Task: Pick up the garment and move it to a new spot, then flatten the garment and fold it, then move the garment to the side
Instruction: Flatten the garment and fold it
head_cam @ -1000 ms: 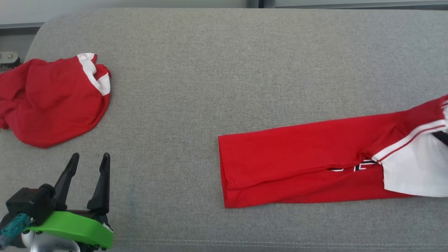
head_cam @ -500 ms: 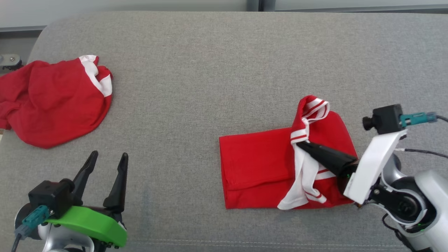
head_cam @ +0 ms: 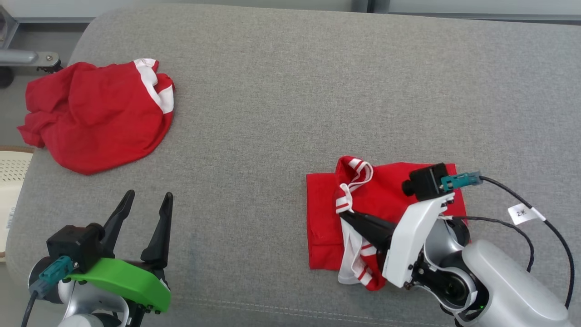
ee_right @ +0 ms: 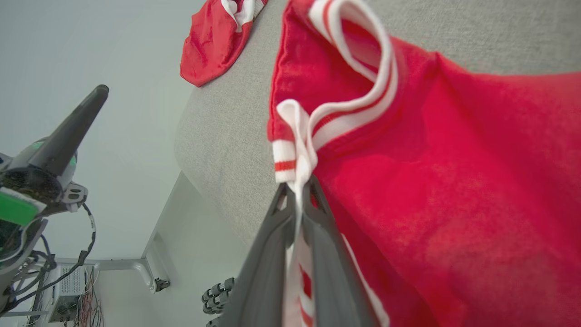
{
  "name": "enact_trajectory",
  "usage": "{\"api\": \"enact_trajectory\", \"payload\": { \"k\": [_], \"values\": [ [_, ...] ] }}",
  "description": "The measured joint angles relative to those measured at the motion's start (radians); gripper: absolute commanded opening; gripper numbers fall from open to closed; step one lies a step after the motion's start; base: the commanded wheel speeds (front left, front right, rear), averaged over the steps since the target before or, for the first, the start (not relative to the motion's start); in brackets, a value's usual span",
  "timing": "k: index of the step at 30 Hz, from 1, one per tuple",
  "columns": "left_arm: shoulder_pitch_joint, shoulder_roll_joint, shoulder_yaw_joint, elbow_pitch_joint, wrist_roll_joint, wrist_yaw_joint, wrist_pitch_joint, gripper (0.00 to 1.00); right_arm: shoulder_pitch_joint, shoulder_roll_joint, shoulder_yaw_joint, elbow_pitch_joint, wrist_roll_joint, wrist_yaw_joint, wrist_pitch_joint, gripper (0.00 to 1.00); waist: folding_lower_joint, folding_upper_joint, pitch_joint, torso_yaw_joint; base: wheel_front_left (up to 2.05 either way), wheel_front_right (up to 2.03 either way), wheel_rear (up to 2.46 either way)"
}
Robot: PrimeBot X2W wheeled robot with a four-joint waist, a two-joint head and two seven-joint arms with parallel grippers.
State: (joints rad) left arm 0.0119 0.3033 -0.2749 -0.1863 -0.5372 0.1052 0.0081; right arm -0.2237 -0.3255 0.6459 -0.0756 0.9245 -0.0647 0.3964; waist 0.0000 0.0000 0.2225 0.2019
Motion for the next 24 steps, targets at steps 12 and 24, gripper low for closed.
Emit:
{"api": "enact_trajectory", "payload": {
  "k": [12,24],
  "values": [
    [0.0,-0.002,0.033,0.014,-0.001,0.0,-0.011,1.0,-0.057,0.181,0.029,0.035,-0.015,-0.007,-0.098,1.0,0.0,0.0,-0.01,-0.014,0.0,0.0,0.0],
    [0.027,-0.002,0.074,0.003,-0.001,0.001,-0.035,1.0,-0.036,-0.104,-0.15,0.088,-0.091,-0.043,-0.14,1.0,0.0,0.0,-0.027,-0.073,0.0,0.0,0.0]
  ]
}}
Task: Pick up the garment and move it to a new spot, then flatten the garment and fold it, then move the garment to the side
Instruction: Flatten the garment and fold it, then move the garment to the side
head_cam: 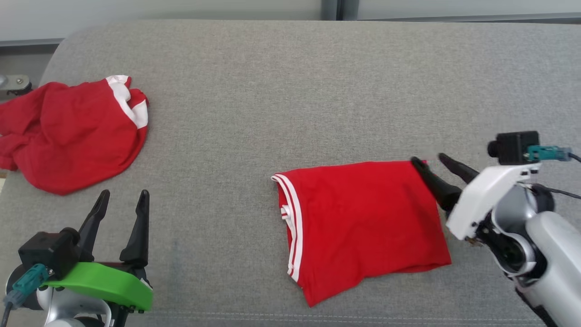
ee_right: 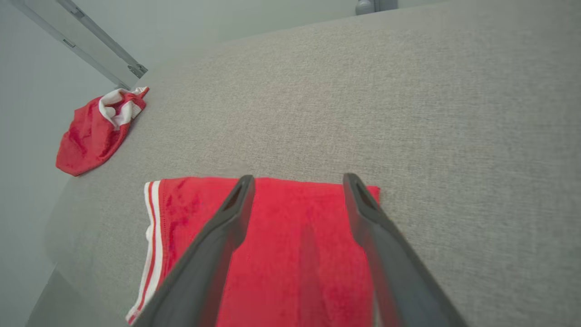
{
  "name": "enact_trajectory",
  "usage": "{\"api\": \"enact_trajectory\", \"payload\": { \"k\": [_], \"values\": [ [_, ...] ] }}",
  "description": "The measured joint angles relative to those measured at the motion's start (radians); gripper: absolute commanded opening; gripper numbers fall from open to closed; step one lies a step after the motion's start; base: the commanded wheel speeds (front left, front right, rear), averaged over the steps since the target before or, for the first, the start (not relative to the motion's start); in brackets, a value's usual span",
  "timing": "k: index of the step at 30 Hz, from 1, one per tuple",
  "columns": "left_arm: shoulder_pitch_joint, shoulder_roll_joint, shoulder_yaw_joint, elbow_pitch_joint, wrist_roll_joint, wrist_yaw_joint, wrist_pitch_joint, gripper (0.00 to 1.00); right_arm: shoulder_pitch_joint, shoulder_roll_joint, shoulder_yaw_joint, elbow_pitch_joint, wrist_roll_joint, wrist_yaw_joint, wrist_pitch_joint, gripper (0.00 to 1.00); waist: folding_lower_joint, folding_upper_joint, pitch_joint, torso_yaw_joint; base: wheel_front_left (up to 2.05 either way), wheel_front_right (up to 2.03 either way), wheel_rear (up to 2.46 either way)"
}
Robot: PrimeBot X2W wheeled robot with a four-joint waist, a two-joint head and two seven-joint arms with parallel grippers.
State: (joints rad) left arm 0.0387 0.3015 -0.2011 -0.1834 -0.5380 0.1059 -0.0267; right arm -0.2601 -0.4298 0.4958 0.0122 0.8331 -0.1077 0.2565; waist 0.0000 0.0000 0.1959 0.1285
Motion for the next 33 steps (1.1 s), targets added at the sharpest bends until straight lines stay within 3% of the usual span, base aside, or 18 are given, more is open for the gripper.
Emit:
{"api": "enact_trajectory", "payload": {
  "k": [2,9,21,23,24,28,33],
  "values": [
    [0.003,-0.001,-0.001,-0.014,0.0,0.0,-0.001,1.0,0.024,-0.031,-0.013,0.014,-0.004,-0.001,0.01,1.0,0.0,0.0,-0.001,-0.007,0.0,0.0,0.0],
    [0.003,-0.006,-0.02,-0.03,0.005,0.0,-0.002,1.0,0.106,-0.051,-0.033,0.072,0.012,-0.008,0.023,1.0,0.0,0.0,0.01,-0.002,0.0,0.0,0.0],
    [0.004,-0.007,-0.01,-0.035,0.012,0.0,-0.009,1.0,0.136,-0.028,-0.014,0.116,0.08,0.006,0.071,1.0,0.0,0.0,0.029,0.02,0.0,0.0,0.0],
    [0.004,-0.008,-0.012,-0.036,0.014,0.0,-0.009,1.0,0.13,-0.02,-0.013,0.122,0.089,0.012,0.079,0.22,0.0,0.0,0.03,0.021,0.0,0.0,0.0],
    [0.004,-0.008,-0.013,-0.036,0.014,0.0,-0.009,1.0,0.124,-0.017,-0.012,0.123,0.097,0.02,0.086,0.0,0.0,0.0,0.03,0.021,0.0,0.0,0.0],
    [0.004,-0.011,-0.02,-0.049,0.014,0.0,-0.008,1.0,0.091,-0.033,-0.023,0.107,0.115,0.037,0.122,0.0,0.0,0.0,0.038,0.026,0.0,0.0,0.0],
    [0.004,-0.012,-0.011,-0.054,0.014,0.001,-0.008,1.0,-0.049,-0.163,-0.075,0.102,0.084,0.035,0.19,0.0,0.0,0.0,0.057,0.027,0.0,0.0,0.0]
  ]
}}
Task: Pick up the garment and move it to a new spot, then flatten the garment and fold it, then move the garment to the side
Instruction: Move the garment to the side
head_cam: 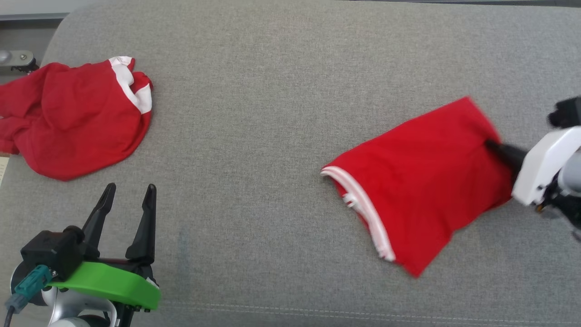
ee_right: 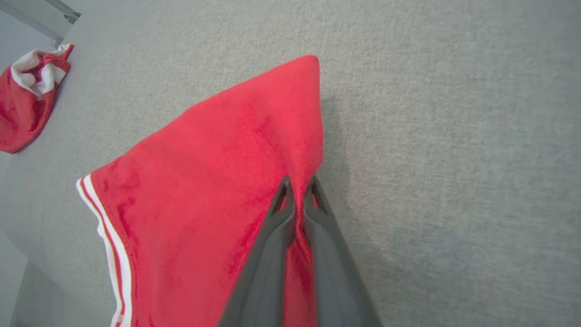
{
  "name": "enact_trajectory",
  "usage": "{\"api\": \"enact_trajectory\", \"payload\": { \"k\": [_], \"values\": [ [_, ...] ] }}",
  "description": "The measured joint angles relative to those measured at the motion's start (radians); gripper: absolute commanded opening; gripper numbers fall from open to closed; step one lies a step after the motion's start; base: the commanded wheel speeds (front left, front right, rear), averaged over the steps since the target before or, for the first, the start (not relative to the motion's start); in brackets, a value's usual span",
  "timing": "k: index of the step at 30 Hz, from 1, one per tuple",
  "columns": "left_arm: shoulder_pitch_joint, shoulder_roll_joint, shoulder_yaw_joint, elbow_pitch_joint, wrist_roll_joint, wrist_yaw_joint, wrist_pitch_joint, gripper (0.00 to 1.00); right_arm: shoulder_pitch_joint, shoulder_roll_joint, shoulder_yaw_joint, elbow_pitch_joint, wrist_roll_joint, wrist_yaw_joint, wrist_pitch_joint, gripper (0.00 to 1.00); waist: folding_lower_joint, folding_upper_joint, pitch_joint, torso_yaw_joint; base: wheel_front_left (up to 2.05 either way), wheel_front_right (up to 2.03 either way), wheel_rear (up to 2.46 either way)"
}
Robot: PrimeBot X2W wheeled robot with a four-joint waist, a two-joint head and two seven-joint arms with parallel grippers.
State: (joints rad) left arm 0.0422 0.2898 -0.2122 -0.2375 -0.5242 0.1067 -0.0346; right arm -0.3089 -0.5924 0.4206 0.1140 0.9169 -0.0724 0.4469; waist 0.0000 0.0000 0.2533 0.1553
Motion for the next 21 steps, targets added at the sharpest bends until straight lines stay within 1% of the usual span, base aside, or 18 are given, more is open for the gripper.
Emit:
{"api": "enact_trajectory", "payload": {
  "k": [4,8,10,11,13,17,21],
  "values": [
    [-0.002,0.001,-0.005,-0.015,0.0,0.0,0.009,1.0,-0.11,-0.105,-0.07,0.029,-0.034,-0.025,0.042,0.0,0.0,0.0,0.02,-0.002,0.0,0.0,0.0],
    [-0.016,0.002,-0.024,-0.033,0.0,0.0,0.025,1.0,-0.181,-0.15,-0.115,0.055,-0.058,-0.037,0.066,0.0,0.0,0.0,0.041,-0.002,0.0,0.0,0.0],
    [-0.032,0.002,-0.028,-0.044,0.0,-0.001,0.027,1.0,-0.221,-0.181,-0.131,0.072,-0.083,-0.043,0.078,0.0,0.0,0.0,0.058,0.0,0.0,0.0,0.0],
    [-0.044,0.002,-0.028,-0.057,0.001,-0.001,0.034,1.0,-0.253,-0.211,-0.145,0.093,-0.104,-0.044,0.093,0.0,0.0,0.0,0.077,0.001,0.0,0.0,0.0],
    [-0.051,0.002,-0.027,-0.064,0.002,-0.001,0.034,1.0,-0.271,-0.24,-0.154,0.114,-0.131,-0.044,0.106,0.0,0.0,0.0,0.097,0.003,0.0,0.0,0.0],
    [-0.06,0.003,-0.012,-0.076,0.007,-0.001,0.034,1.0,-0.284,-0.273,-0.174,0.159,-0.165,-0.052,0.114,0.0,0.0,0.0,0.14,0.003,0.0,0.0,0.0],
    [-0.063,0.007,0.022,-0.089,0.008,-0.001,0.034,1.0,-0.317,-0.255,-0.199,0.188,-0.175,-0.052,0.102,0.0,0.0001,0.0,0.179,-0.008,0.0,0.0,0.0]
  ]
}}
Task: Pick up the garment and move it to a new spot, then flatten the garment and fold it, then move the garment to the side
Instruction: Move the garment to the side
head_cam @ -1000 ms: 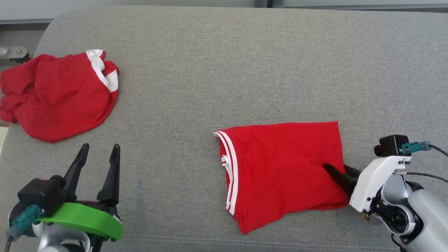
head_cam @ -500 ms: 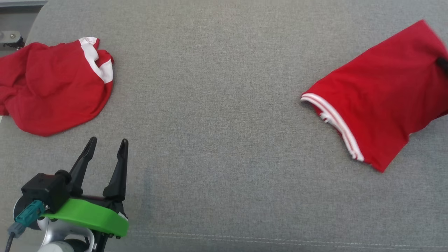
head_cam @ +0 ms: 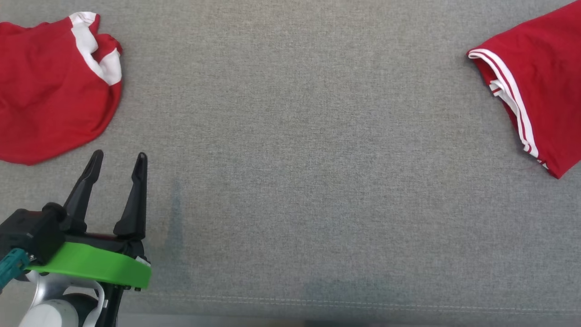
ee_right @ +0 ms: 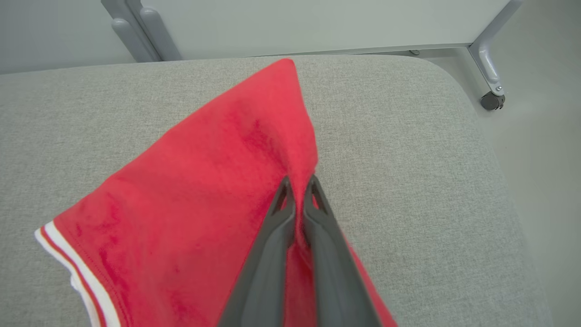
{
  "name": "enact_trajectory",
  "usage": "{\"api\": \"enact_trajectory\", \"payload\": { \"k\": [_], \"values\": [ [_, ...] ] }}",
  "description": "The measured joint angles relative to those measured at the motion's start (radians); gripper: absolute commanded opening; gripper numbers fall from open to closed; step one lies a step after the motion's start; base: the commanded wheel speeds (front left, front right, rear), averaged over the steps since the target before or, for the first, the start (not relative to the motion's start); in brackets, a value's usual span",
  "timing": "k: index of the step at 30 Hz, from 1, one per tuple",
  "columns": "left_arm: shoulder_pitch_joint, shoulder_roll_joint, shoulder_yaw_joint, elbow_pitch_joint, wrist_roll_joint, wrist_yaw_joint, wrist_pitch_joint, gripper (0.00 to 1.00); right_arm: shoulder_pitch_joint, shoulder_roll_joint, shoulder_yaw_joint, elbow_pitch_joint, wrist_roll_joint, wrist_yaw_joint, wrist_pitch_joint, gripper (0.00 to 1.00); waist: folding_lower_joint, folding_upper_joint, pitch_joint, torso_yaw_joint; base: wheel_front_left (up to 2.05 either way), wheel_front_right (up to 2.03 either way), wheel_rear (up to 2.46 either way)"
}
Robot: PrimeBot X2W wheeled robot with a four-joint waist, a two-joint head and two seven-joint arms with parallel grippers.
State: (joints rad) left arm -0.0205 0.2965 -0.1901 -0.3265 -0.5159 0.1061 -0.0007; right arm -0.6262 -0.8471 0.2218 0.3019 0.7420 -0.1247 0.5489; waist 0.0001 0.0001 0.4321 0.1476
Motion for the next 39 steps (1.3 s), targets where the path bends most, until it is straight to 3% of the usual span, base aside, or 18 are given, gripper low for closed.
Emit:
{"api": "enact_trajectory", "payload": {
  "k": [29,31,32,33,39],
  "values": [
    [-0.122,0.059,0.037,-0.102,0.054,0.001,0.07,1.0,-0.166,0.068,-0.214,0.195,-0.116,0.0,-0.203,0.0,0.0001,0.0,0.307,-0.201,0.0,0.0,0.0],
    [-0.13,0.058,0.035,-0.098,0.054,0.001,0.07,1.0,-0.168,0.072,-0.228,0.223,-0.145,0.0,-0.235,0.42,0.0001,0.0,0.32,-0.205,0.0,0.0,0.0],
    [-0.132,0.058,0.035,-0.096,0.054,0.001,0.07,1.0,-0.17,0.076,-0.235,0.237,-0.154,0.0,-0.246,0.76,0.0001,0.0,0.325,-0.206,0.0,0.0,0.0],
    [-0.134,0.056,0.035,-0.094,0.054,0.001,0.07,1.0,-0.171,0.077,-0.236,0.247,-0.162,0.0,-0.256,1.0,0.0001,0.0,0.327,-0.206,0.0,0.0,0.0],
    [-0.14,0.044,0.035,-0.067,0.054,0.001,0.065,1.0,-0.182,0.091,-0.242,0.323,-0.252,0.0,-0.322,1.0,0.0,0.0,0.32,-0.199,0.0,0.0,0.0]
  ]
}}
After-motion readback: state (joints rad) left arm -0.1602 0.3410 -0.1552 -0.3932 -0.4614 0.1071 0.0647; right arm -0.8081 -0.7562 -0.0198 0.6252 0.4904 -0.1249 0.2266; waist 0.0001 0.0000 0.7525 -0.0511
